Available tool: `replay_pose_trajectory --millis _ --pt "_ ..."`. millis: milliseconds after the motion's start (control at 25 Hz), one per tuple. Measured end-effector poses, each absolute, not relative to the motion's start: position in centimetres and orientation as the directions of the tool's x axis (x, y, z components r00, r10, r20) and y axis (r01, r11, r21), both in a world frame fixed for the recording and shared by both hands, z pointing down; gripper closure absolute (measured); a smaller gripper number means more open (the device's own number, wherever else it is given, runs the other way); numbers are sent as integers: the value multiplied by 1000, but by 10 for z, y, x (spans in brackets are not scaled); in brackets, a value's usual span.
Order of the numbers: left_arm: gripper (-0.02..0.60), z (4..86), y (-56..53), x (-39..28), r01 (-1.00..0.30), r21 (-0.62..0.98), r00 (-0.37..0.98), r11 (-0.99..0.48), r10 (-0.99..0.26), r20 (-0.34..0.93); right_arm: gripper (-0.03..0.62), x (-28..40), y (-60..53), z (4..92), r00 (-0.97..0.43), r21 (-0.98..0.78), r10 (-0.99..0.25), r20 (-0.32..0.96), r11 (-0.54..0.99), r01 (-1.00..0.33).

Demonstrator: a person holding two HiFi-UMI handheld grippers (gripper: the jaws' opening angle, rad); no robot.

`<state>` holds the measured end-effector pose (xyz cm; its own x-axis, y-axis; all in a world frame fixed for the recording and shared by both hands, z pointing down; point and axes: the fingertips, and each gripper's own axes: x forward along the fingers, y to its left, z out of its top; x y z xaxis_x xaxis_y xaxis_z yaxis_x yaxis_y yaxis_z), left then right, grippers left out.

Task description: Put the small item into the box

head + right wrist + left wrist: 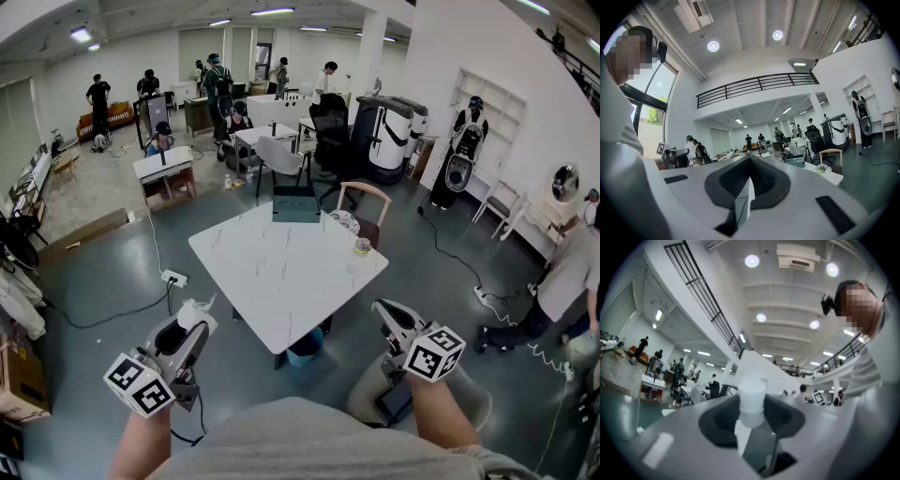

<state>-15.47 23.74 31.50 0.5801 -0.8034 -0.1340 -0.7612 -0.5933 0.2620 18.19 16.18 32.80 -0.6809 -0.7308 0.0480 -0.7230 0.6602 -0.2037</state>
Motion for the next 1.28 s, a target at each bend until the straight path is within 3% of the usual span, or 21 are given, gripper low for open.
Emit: replay_pose_trajectory --millis 1280 --pt "419 309 224 -111 -754 259 590 -604 -796 -137 591 219 148 312 -683 -207 -730 0 668 -715"
